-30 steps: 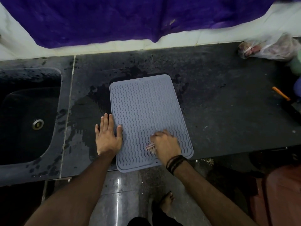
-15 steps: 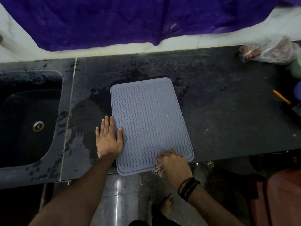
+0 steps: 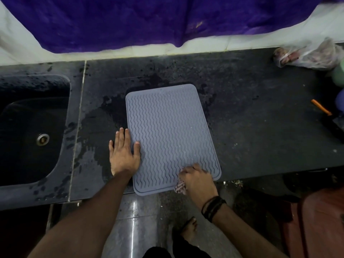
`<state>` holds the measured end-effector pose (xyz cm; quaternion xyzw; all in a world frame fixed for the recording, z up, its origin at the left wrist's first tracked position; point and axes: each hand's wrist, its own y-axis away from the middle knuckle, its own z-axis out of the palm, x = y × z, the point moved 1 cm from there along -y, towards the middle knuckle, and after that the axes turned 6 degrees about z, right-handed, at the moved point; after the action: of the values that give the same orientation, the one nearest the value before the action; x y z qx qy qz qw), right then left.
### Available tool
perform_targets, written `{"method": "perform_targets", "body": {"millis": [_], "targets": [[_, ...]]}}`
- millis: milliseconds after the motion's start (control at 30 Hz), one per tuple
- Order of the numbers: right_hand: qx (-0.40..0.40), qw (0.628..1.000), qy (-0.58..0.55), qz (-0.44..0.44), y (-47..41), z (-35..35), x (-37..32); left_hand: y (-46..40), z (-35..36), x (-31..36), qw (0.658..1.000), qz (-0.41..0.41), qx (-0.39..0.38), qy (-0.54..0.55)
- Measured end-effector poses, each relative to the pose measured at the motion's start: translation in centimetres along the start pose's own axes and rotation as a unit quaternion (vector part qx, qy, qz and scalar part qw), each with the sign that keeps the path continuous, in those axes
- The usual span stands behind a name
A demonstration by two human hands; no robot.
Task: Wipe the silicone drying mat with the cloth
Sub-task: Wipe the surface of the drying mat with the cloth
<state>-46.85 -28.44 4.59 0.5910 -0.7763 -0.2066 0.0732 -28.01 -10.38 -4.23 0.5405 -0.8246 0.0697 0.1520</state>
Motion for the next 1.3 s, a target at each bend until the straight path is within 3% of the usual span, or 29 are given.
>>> {"method": "perform_targets", "body": {"millis": [367, 800, 1100, 1300], "targets": [[0.084, 0.992, -0.072, 0.055, -2.2, -2.2, 0.7, -0.1, 0.1, -0.3, 1.000, -0.001, -0.003, 0.000], [0.010, 0.999, -0.015, 0.041, 0.9, 0.5, 0.3, -0.1, 0.2, -0.3, 1.000, -0.001, -0.003, -0.005], [0.064, 0.995, -0.064, 0.050, -1.4, -1.9, 0.7, -0.2, 0.0, -0.1, 1.000, 0.000, -0.012, -0.004], [0.031, 0.998, -0.029, 0.052, -2.6, -1.4, 0.1, -0.2, 0.0, -0.2, 1.000, 0.003, -0.006, -0.001]]}}
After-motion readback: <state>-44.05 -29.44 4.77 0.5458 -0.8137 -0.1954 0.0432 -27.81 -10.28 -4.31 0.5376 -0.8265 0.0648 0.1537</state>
